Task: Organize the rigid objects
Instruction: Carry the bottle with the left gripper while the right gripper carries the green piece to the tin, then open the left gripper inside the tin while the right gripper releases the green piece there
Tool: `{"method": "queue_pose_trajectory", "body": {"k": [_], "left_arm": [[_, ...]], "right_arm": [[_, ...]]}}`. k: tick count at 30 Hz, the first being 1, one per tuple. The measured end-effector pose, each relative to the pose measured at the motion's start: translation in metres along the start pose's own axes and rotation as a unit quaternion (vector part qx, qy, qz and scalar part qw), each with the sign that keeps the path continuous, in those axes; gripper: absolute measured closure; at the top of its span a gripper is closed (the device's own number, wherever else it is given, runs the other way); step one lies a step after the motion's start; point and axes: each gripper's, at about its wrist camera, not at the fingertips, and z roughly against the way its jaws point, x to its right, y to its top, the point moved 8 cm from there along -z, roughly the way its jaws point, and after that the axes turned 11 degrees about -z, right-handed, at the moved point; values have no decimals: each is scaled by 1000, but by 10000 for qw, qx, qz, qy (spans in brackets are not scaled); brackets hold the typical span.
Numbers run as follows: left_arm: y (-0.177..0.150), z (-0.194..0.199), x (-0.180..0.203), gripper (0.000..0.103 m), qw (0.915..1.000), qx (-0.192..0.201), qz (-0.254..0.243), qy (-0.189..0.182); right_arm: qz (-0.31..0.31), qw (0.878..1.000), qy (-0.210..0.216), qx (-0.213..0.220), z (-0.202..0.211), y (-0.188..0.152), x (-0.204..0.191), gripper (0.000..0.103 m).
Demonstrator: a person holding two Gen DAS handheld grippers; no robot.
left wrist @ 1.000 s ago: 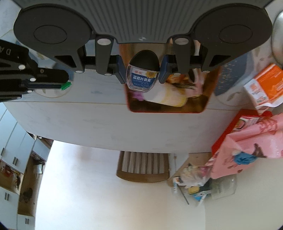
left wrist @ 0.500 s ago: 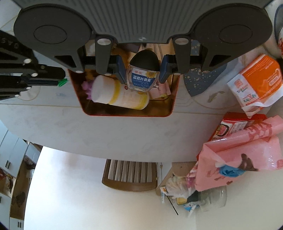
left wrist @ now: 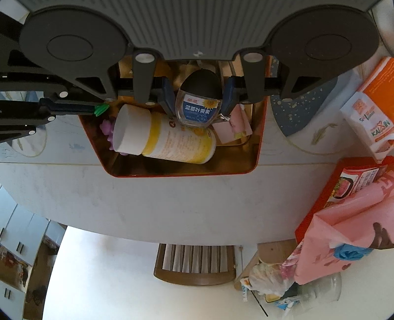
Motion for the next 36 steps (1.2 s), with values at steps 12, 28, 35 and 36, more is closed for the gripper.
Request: {"method": "queue_pose_trajectory", "body": {"k": [12, 28, 35, 36], "left_arm": [[2, 6, 2, 59, 9999, 25, -83, -93], [-2, 65, 3, 27, 9982, 592, -92, -92], [-6, 95, 5, 21, 9961, 861, -36, -177], [-7, 99, 6, 20, 9958, 889, -26, -195]], "right_arm": [[-318, 9994, 80, 58, 11, 1, 5, 82], [-705, 9958, 336, 468, 64, -6, -2, 62], [-688, 9939, 335, 798, 91, -9, -9, 29], [-673, 9937, 333, 833, 96, -10, -10, 26]]}}
